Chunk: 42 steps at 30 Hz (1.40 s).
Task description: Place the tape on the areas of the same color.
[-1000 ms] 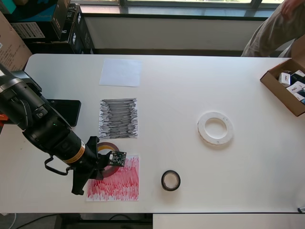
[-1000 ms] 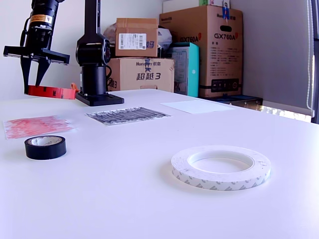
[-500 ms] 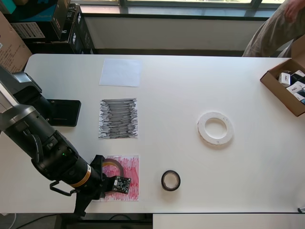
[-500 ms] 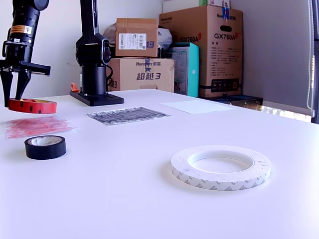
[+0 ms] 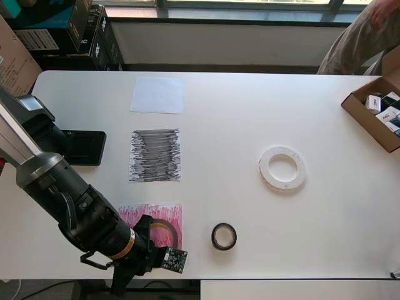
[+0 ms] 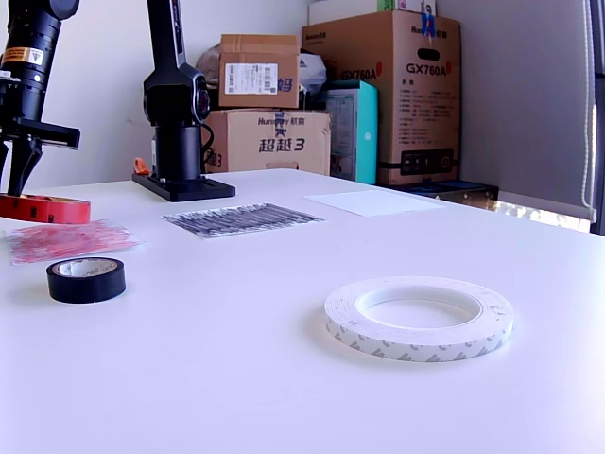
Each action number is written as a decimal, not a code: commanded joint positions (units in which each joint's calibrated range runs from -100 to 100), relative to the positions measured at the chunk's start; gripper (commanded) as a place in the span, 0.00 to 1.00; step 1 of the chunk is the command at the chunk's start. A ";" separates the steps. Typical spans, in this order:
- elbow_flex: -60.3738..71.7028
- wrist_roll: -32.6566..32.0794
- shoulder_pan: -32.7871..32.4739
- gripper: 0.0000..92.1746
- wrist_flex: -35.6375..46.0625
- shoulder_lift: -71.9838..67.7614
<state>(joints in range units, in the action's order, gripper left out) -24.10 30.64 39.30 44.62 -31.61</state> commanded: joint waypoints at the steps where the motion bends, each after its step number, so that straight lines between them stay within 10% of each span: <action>1: -3.11 0.38 -0.64 0.00 0.48 -0.19; 37: -3.57 0.38 -0.96 0.00 -0.03 -3.00; 42: -3.57 0.38 -0.64 0.22 -0.20 -3.00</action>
<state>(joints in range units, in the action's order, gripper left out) -27.81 30.57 38.26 44.30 -35.07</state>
